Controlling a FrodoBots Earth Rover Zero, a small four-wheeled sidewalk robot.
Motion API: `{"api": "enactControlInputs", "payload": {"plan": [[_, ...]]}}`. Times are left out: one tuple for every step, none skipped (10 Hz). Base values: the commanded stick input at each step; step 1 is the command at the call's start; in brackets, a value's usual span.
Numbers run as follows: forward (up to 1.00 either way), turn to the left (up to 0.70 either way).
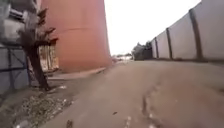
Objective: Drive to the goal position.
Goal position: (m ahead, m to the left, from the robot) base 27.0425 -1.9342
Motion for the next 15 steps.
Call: {"api": "enactControlInputs", "payload": {"plan": [[0.5, 0.0], [0.5, 0.0], [0.5, 0.0], [0.5, 0.0], [0.5, 0.0], [0.5, 0.0], [0.5, 0.0], [0.5, 0.0], [0.5, 0.0], [0.5, 0.0], [0.5, 0.0], [0.5, 0.0], [0.5, 0.0], [0.5, 0.0], [0.5, 0.0]]}}
